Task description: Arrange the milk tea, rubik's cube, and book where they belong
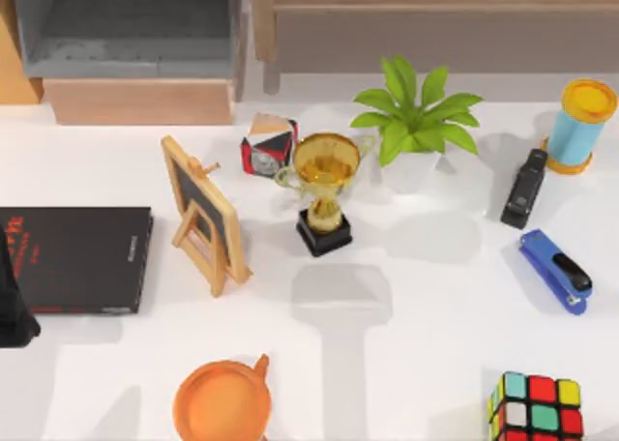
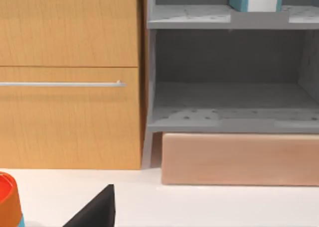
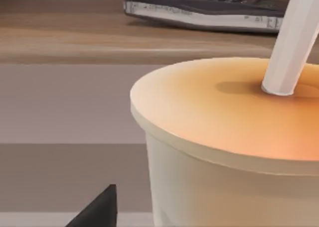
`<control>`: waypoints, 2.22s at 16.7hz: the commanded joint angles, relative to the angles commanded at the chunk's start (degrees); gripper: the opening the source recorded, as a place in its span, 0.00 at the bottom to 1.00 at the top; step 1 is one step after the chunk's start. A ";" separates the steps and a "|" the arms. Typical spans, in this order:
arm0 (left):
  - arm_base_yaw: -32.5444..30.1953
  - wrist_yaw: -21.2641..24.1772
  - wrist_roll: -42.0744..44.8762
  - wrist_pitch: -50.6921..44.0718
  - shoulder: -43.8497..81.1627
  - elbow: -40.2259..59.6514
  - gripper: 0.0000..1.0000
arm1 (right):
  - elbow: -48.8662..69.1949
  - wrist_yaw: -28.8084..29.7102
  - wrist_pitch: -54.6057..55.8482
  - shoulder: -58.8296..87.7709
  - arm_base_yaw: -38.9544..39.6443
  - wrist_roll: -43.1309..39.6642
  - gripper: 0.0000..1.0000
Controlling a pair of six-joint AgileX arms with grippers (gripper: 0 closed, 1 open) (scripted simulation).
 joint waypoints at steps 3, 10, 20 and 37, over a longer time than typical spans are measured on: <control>0.00 0.00 0.00 0.00 0.00 0.00 1.00 | 0.15 0.12 -0.31 0.10 0.22 0.00 1.00; 0.00 0.00 0.00 0.00 0.00 0.00 1.00 | -2.73 -1.51 -8.46 -11.10 -1.22 0.13 1.00; 0.00 0.00 0.00 0.00 0.00 0.00 1.00 | -0.93 0.69 -13.10 -16.06 0.95 1.89 1.00; 0.00 0.00 0.00 0.00 0.00 0.00 1.00 | 10.75 27.51 -112.70 -42.42 57.12 38.27 1.00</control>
